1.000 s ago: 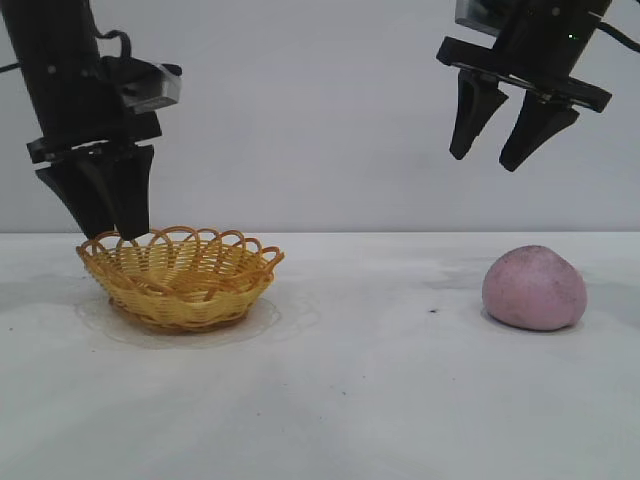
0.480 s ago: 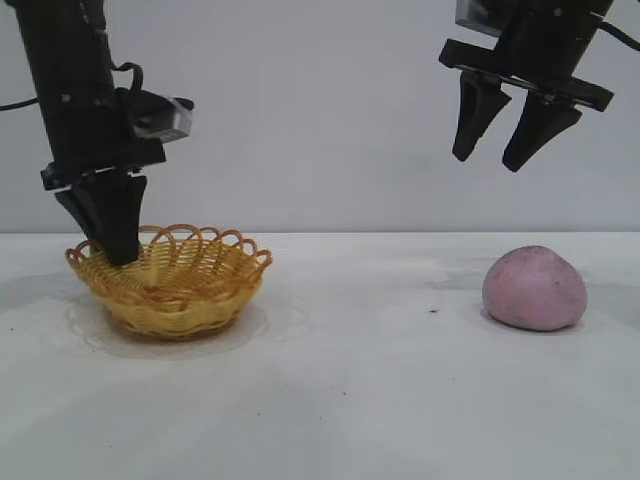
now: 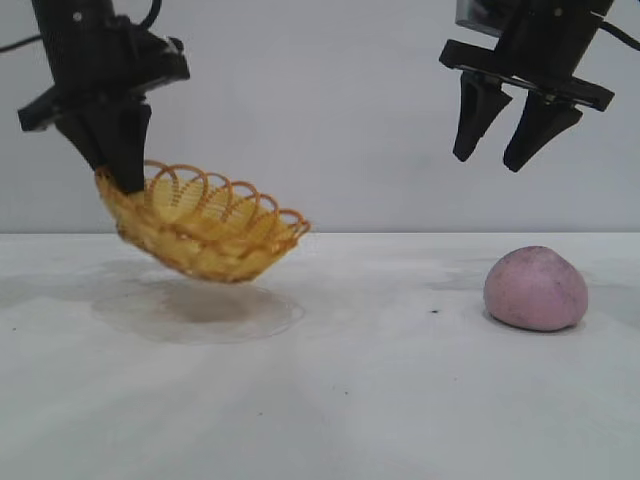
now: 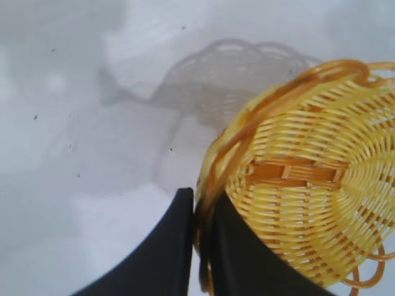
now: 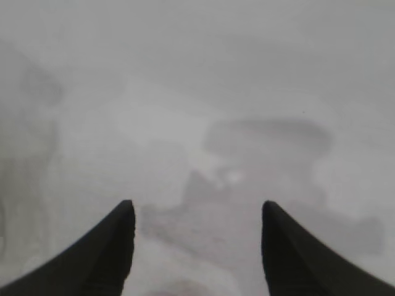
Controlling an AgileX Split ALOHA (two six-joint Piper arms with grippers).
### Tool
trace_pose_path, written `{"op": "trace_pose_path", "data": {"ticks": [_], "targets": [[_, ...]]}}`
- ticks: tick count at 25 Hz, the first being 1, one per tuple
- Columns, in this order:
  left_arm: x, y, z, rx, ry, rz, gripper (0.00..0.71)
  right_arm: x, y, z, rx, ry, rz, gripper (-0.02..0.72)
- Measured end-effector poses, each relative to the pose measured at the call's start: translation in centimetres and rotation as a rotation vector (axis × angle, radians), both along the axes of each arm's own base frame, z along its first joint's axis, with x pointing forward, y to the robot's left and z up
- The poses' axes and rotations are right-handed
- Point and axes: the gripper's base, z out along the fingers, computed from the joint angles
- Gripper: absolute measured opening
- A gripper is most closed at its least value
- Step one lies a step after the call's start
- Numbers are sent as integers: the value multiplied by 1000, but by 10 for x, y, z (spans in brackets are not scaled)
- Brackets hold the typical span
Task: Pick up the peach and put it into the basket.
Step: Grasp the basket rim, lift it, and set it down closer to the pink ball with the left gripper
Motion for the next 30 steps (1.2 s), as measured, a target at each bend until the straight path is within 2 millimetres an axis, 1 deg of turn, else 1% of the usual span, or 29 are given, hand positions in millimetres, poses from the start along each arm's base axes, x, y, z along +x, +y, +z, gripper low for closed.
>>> {"op": "trace_pose_path", "data": {"ticks": [3,5,10,14,20,22,30], "targets": [[-19,0,-14,-71,9,108,0,0,0,0,0,0,0,381],[-26,0,-21,-119,11,187,0,0,0,0,0,0,0,381],[-42,0,-46,-190,73,310,0,0,0,0,0,0,0,381],[-42,-6,-57,-241,75,369,0,0,0,0,2,0,-1,381],[-48,-36,-76,-224,83,335,0,0,0,0,2,-1,-1,381],[-49,-41,-79,-222,81,339,0,0,0,0,2,-1,-1,381],[-47,-42,-82,-234,87,416,0,0,0,0,2,4,1,381]]}}
